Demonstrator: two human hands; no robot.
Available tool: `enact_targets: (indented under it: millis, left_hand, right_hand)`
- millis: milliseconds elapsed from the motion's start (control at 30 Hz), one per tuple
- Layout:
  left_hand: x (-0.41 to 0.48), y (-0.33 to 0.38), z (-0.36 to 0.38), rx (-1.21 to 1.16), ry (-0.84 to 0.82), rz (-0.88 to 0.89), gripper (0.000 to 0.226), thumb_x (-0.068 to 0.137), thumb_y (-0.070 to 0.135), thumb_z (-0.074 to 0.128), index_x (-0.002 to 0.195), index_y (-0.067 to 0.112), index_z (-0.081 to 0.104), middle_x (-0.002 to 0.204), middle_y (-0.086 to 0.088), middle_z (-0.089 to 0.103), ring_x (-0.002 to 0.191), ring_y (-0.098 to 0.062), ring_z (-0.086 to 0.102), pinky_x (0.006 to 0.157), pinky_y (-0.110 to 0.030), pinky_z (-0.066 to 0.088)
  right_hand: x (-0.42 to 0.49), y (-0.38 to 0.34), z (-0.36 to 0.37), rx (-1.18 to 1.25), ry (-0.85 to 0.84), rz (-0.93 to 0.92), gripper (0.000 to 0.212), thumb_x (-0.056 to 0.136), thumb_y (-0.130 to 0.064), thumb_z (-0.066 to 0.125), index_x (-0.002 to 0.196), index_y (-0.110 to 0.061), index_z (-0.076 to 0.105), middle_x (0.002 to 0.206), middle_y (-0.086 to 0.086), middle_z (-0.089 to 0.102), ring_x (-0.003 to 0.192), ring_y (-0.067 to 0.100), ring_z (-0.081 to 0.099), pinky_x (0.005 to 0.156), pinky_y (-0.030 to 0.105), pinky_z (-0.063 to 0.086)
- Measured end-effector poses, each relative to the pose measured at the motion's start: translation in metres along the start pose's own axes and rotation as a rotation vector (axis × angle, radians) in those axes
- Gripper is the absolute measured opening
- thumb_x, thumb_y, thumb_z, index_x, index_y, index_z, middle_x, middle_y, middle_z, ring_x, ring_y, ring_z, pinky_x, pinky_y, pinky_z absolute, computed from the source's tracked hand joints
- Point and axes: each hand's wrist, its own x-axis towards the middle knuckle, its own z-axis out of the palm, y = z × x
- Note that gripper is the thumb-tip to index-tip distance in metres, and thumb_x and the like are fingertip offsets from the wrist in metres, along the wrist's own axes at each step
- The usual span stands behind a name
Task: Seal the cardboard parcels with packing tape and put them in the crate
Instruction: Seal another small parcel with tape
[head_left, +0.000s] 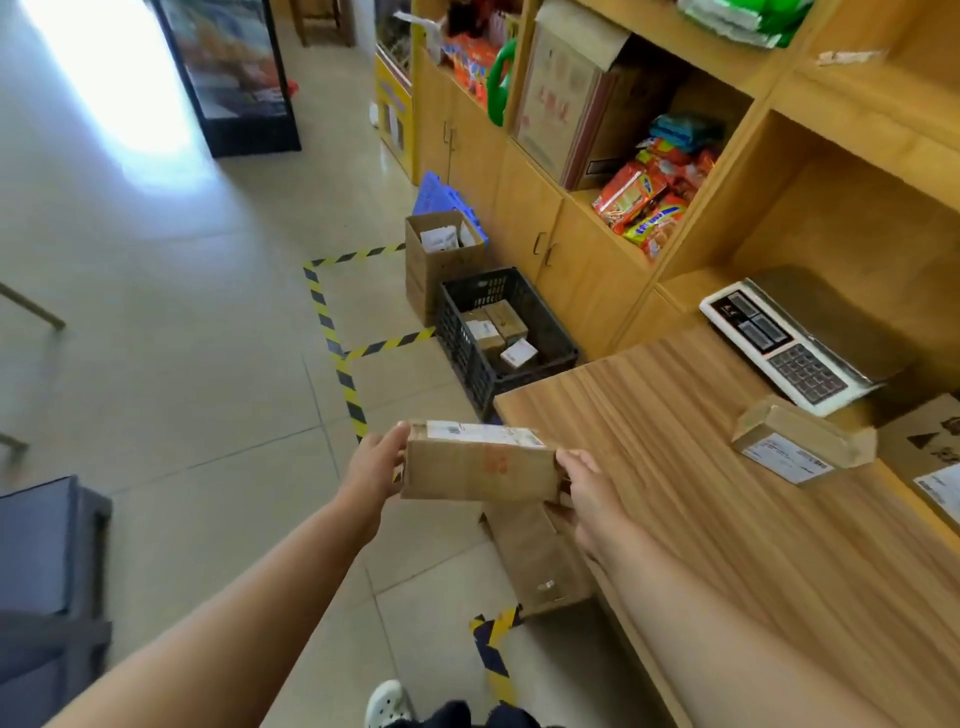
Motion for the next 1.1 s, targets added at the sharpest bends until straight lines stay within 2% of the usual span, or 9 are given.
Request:
enact_targets:
  millis: [167,300,400,500,600,667,900,1033,1100]
  left_hand:
    - [0.039,0.018,-0.036,0.061,0.008,0.009,0.005,0.094,0.015,0.056,0.092,0.013,0.051,0.100,-0.007,0.059,0.087,-0.014,0.057,0.066,-0.026,0.048]
    - [0.076,0.034,-0.047,0.083,0.027,0.006,0.013,0.089,0.004,0.055,0.097,0.014,0.054,0.101,-0.009,0.062,0.090,-0.020,0.059,0.080,-0.036,0.052]
    - [0.108,0.050,-0.048,0.069,0.045,0.008,0.019,0.090,0.000,0.054,0.105,0.010,0.054,0.099,-0.009,0.062,0.086,-0.016,0.061,0.071,-0.026,0.051]
    - [0.147,0.075,-0.045,0.078,0.080,0.026,0.021,0.090,0.001,0.055,0.109,0.011,0.054,0.100,-0.008,0.062,0.089,-0.016,0.061,0.069,-0.023,0.049]
    - [0.192,0.106,-0.039,0.092,0.118,0.025,0.021,0.091,0.004,0.056,0.110,0.014,0.056,0.104,-0.009,0.063,0.095,-0.021,0.062,0.077,-0.030,0.053]
    - [0.219,0.126,-0.032,0.119,0.143,0.012,0.021,0.092,0.004,0.056,0.109,0.015,0.057,0.105,-0.009,0.064,0.096,-0.022,0.063,0.082,-0.034,0.053]
    - [0.305,0.179,-0.015,0.164,0.150,0.011,0.023,0.093,0.009,0.057,0.115,0.013,0.061,0.101,-0.005,0.068,0.096,-0.021,0.064,0.079,-0.031,0.051]
    - [0.351,0.204,-0.008,0.182,0.119,0.018,0.022,0.094,0.008,0.053,0.113,0.017,0.062,0.098,0.001,0.067,0.090,-0.013,0.061,0.072,-0.024,0.046]
    - [0.382,0.219,-0.006,0.202,0.093,0.015,0.023,0.095,0.006,0.052,0.114,0.015,0.062,0.098,0.001,0.067,0.091,-0.016,0.060,0.072,-0.023,0.045]
  right_hand:
    - [0.025,-0.016,0.049,-0.027,-0.037,0.004,0.017,0.094,-0.014,0.052,0.079,-0.020,0.057,0.087,0.005,0.066,0.080,0.018,0.055,0.071,0.032,0.043]
    - [0.056,-0.039,0.080,-0.027,-0.050,-0.004,0.017,0.091,-0.003,0.053,0.087,-0.018,0.060,0.085,0.004,0.067,0.075,0.017,0.058,0.070,0.032,0.045]
    - [0.088,-0.057,0.102,-0.031,-0.069,-0.018,0.019,0.090,0.001,0.053,0.089,-0.017,0.060,0.090,0.005,0.066,0.078,0.017,0.059,0.072,0.032,0.046]
    - [0.128,-0.078,0.122,-0.035,-0.096,-0.022,0.019,0.090,0.003,0.055,0.092,-0.015,0.061,0.096,0.007,0.066,0.084,0.020,0.060,0.075,0.034,0.048]
    - [0.171,-0.105,0.141,-0.038,-0.095,-0.013,0.020,0.089,0.004,0.056,0.092,-0.015,0.062,0.095,0.006,0.067,0.086,0.019,0.060,0.081,0.037,0.049]
    - [0.196,-0.122,0.151,-0.047,-0.091,0.004,0.020,0.089,0.005,0.056,0.092,-0.015,0.061,0.093,0.004,0.066,0.085,0.016,0.060,0.079,0.033,0.050]
    - [0.280,-0.172,0.179,-0.067,-0.074,0.060,0.018,0.089,0.004,0.056,0.098,-0.009,0.063,0.099,0.008,0.067,0.085,0.019,0.060,0.069,0.028,0.050]
    - [0.322,-0.194,0.200,-0.067,-0.055,0.095,0.018,0.089,0.004,0.057,0.092,-0.012,0.064,0.095,0.008,0.069,0.087,0.022,0.062,0.075,0.035,0.052]
    - [0.344,-0.205,0.213,-0.060,-0.036,0.108,0.018,0.089,0.004,0.057,0.091,-0.011,0.064,0.095,0.010,0.070,0.086,0.024,0.063,0.076,0.037,0.052]
